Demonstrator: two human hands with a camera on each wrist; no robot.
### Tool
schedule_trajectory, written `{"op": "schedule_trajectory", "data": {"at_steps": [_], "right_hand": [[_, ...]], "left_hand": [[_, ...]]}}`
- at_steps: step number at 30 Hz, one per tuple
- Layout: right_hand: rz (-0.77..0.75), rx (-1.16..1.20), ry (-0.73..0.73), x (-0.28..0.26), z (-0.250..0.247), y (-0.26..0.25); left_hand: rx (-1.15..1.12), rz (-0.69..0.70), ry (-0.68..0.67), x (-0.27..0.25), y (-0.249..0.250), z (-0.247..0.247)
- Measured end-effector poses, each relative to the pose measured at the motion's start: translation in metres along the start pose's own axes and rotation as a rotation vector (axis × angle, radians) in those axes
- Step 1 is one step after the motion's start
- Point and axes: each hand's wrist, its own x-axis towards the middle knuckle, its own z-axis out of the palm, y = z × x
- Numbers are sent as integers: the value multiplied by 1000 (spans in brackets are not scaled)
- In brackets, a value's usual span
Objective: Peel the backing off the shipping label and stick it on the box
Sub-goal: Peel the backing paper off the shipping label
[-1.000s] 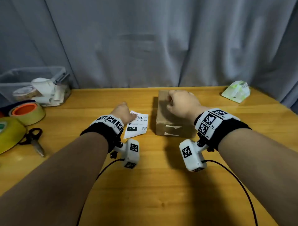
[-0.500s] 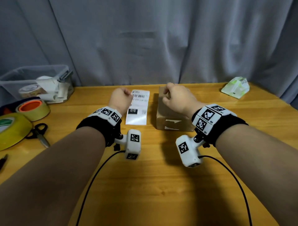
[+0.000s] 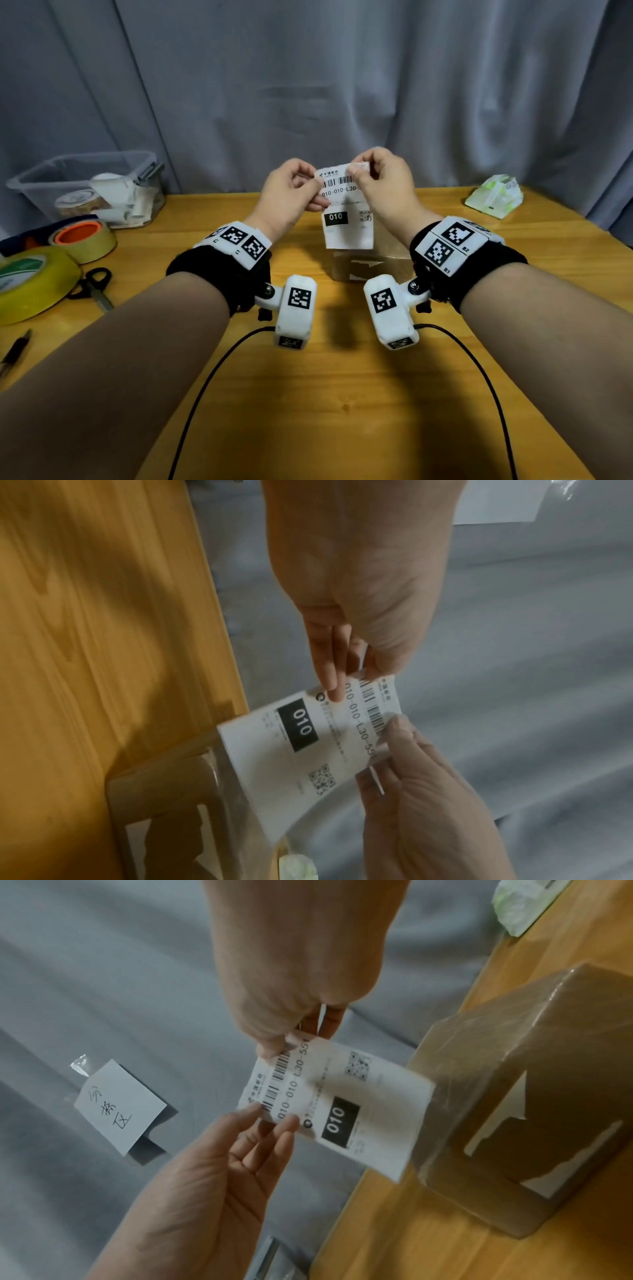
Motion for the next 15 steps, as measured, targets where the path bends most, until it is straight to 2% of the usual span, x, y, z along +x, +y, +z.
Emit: {"op": "schedule_trajectory", "data": {"at_steps": [4, 7, 12, 15], "right_hand": [[-4, 24, -17, -1, -3, -1], [-34, -31, -50, -1, -5, -1], [-60, -176, -116, -2, -8, -1], [-48, -226, -153, -3, -12, -3]], "left_hand": [[-63, -53, -98, -6, 6, 4], [-15, -85, -161, -9, 13, 4], [172, -31, -150, -8, 16, -1], [184, -60, -175, -8, 16, -3]]}}
